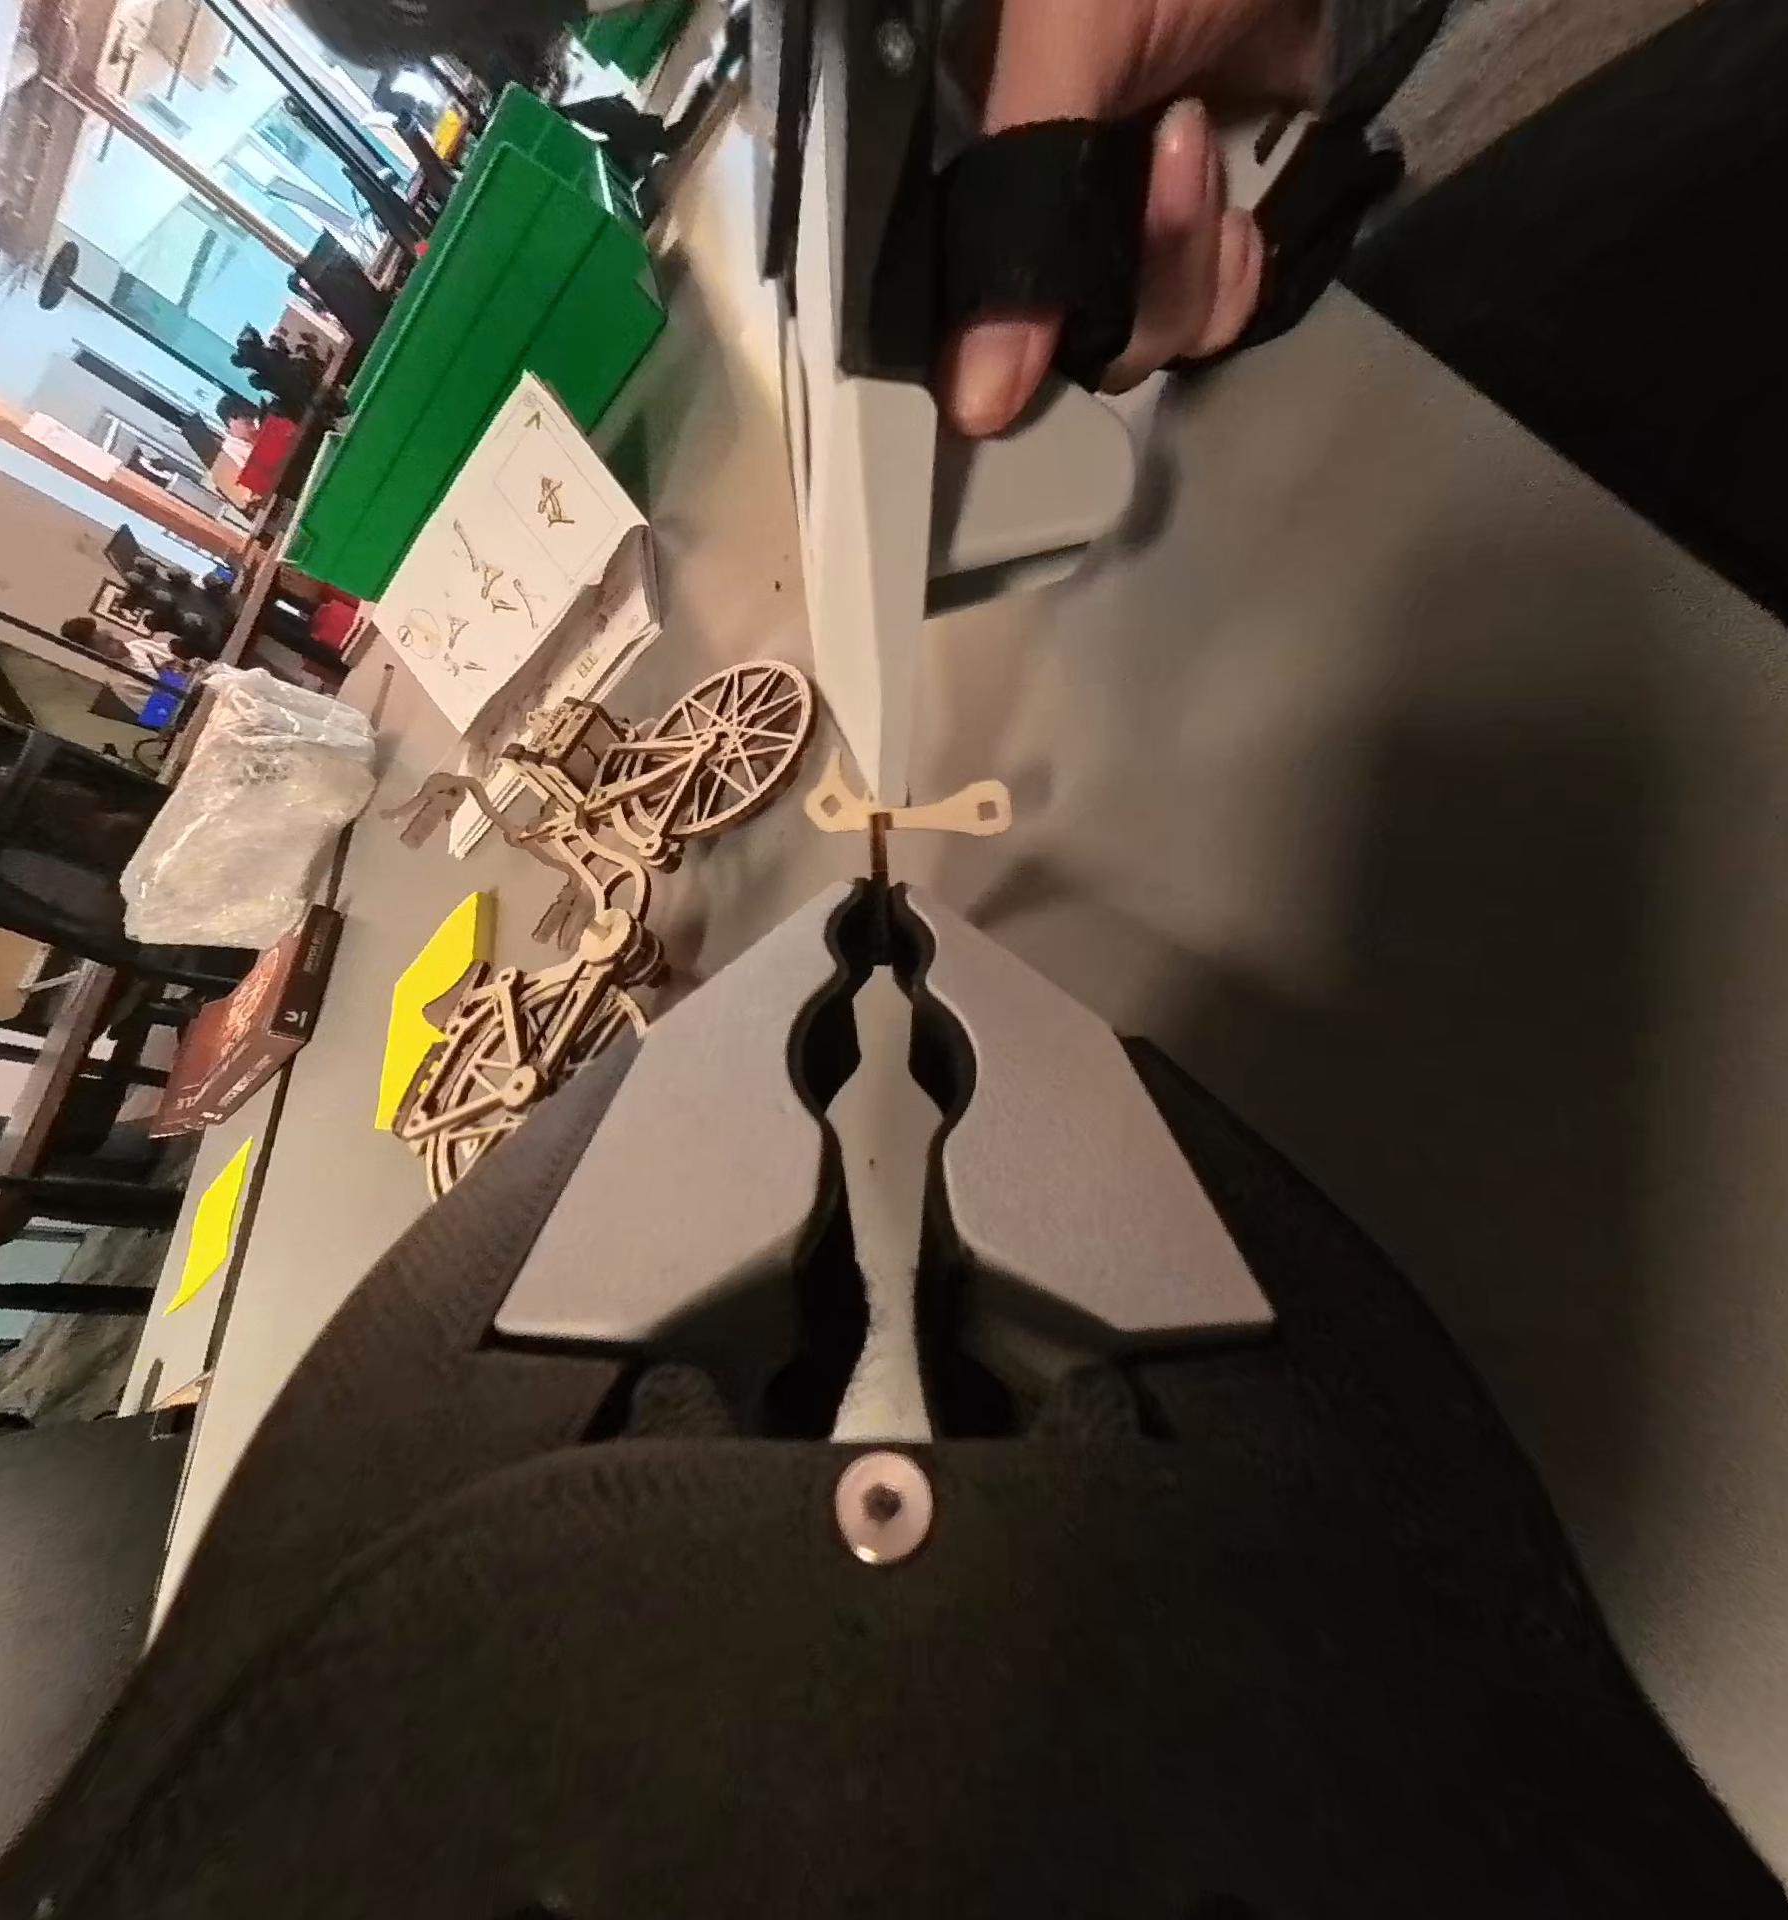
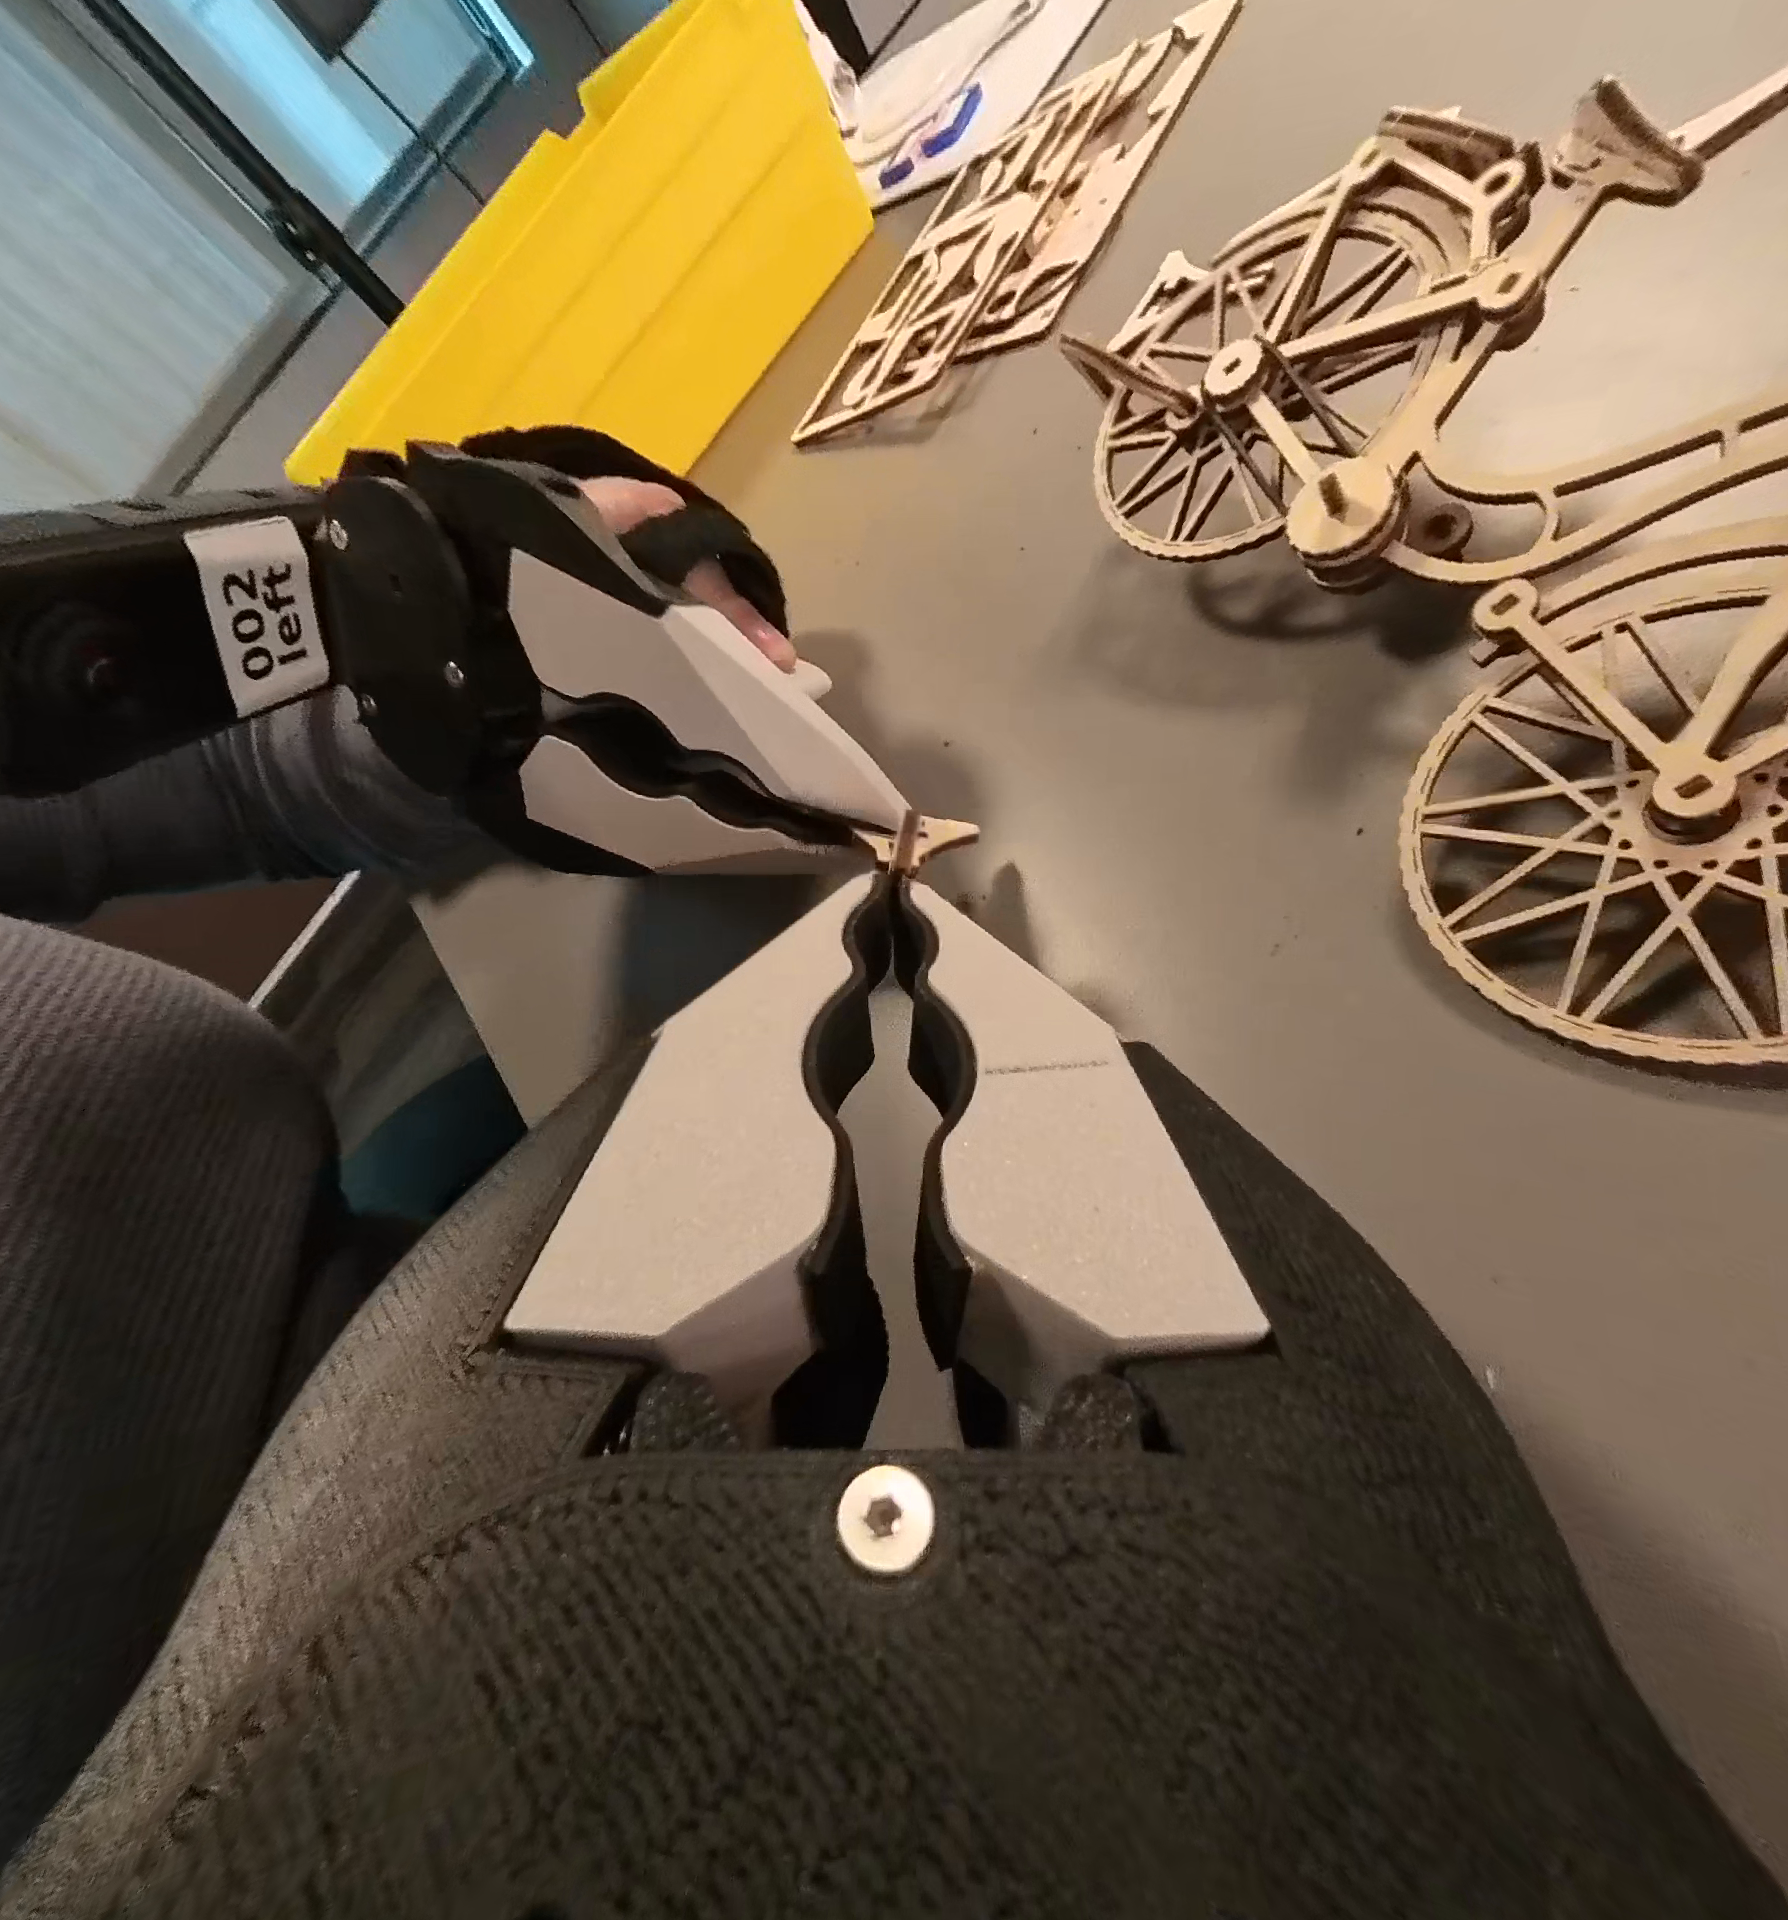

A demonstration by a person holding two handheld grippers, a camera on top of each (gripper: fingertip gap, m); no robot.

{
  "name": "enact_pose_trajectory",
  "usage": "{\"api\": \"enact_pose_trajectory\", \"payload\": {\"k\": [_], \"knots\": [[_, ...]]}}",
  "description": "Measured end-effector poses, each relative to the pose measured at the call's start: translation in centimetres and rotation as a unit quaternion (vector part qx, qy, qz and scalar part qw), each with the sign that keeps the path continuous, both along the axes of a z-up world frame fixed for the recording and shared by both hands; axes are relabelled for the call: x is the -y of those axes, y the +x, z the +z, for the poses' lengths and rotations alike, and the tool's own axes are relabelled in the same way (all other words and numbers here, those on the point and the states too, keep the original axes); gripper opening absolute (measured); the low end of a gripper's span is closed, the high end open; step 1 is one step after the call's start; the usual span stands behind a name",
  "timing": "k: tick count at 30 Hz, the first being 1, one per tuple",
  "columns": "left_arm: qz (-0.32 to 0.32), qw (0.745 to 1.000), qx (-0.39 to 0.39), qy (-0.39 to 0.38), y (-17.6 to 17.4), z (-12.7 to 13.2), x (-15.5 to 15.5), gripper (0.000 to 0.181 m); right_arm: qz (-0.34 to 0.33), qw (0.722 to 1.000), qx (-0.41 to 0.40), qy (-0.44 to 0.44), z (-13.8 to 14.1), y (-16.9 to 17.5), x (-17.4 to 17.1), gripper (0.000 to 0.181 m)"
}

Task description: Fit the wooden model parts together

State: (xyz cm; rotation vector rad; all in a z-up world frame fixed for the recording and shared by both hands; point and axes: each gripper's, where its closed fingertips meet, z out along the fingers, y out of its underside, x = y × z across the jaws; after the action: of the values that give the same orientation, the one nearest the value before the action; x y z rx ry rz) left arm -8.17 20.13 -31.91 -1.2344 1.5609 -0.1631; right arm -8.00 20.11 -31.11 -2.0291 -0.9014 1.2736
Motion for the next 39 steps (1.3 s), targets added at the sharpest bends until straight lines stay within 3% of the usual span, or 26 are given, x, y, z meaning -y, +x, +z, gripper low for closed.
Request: {"api": "enact_pose_trajectory", "payload": {"k": [17, 26, 28, 39], "knots": [[0.002, 1.0, -0.024, 0.016, 0.1, -0.6, 0.0, 0.0, 0.019, 0.999, 0.025, 0.006, -0.6, 0.1, 0.0, 0.0], [0.025, 0.999, -0.038, 0.024, -0.1, -1.1, -1.0, 0.0, -0.007, 0.999, 0.04, 0.009, -1.0, 0.2, -0.6, 0.0], [0.029, 0.999, -0.039, 0.023, -0.1, -1.2, -1.2, 0.0, -0.011, 0.999, 0.028, -0.014, -1.0, 0.3, -0.5, 0.019], [0.025, 0.999, -0.009, 0.026, 0.2, -0.2, -1.0, 0.0, -0.005, 0.998, 0.063, -0.007, -1.7, -0.7, 0.2, 0.005]]}}
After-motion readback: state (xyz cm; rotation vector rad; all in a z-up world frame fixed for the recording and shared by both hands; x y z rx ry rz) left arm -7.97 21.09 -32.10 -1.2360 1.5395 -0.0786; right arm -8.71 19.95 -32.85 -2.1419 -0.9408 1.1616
